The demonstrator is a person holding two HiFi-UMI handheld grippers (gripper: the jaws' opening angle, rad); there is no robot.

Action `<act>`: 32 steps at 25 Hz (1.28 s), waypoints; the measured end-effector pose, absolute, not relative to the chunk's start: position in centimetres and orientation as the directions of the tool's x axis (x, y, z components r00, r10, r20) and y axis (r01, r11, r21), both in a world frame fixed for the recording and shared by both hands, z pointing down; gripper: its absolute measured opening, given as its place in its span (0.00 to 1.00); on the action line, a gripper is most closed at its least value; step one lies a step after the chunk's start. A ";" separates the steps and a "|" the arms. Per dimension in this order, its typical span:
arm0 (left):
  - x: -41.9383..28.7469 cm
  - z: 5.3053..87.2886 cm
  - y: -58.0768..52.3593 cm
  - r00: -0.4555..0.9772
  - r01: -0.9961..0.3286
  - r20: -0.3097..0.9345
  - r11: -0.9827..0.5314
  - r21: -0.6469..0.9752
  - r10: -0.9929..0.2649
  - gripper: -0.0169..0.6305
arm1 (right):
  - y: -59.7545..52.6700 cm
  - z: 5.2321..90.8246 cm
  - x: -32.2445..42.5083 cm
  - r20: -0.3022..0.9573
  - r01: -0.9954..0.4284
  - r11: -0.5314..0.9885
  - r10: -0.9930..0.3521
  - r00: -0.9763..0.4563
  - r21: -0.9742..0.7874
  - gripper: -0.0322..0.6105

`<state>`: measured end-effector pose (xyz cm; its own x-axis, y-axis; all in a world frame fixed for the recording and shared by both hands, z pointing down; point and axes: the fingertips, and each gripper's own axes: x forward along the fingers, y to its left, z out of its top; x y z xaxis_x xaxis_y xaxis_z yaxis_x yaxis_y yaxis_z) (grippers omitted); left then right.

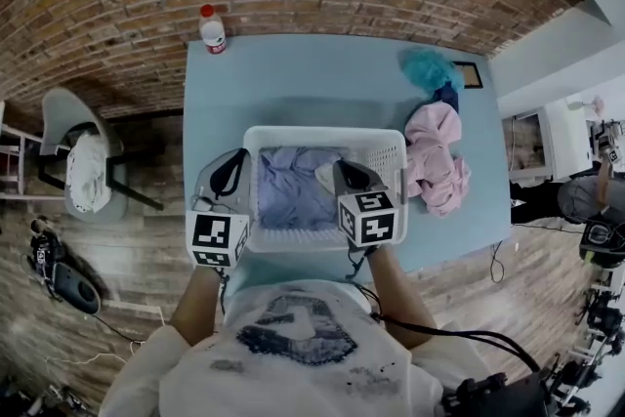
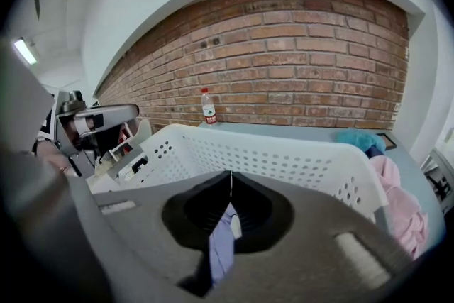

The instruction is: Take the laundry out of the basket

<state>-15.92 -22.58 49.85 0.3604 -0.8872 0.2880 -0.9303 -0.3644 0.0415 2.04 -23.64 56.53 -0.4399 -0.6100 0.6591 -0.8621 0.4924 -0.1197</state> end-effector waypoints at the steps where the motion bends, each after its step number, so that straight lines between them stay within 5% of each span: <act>1: -15.9 49.9 -22.8 0.362 -0.929 0.291 -0.367 0.041 -0.886 0.01 | -23.7 57.0 1.9 0.675 -0.859 0.494 -0.589 -0.444 -0.134 0.05; 3: -16.0 50.2 -23.2 0.366 -0.928 0.294 -0.370 0.044 -0.883 0.01 | -23.8 58.0 1.5 0.701 -0.848 0.500 -0.541 -0.464 -0.175 0.18; 7: -16.2 50.5 -23.7 0.372 -0.926 0.302 -0.375 0.052 -0.877 0.01 | -23.8 59.2 1.1 0.728 -0.835 0.509 -0.489 -0.480 -0.209 0.21; 19: -16.5 50.8 -24.7 0.381 -0.923 0.305 -0.379 0.069 -0.873 0.01 | -23.6 63.8 -0.8 0.808 -0.803 0.531 -0.328 -0.491 -0.272 0.76; 24: -16.7 51.0 -25.0 0.377 -0.924 0.308 -0.378 0.061 -0.873 0.01 | -23.1 65.9 -2.4 0.822 -0.769 0.550 -0.235 -0.518 -0.327 0.87; 32: -17.3 51.7 -25.7 0.368 -0.927 0.327 -0.370 0.058 -0.870 0.01 | -22.4 70.0 -3.0 0.889 -0.736 0.620 -0.130 -0.439 -0.272 0.89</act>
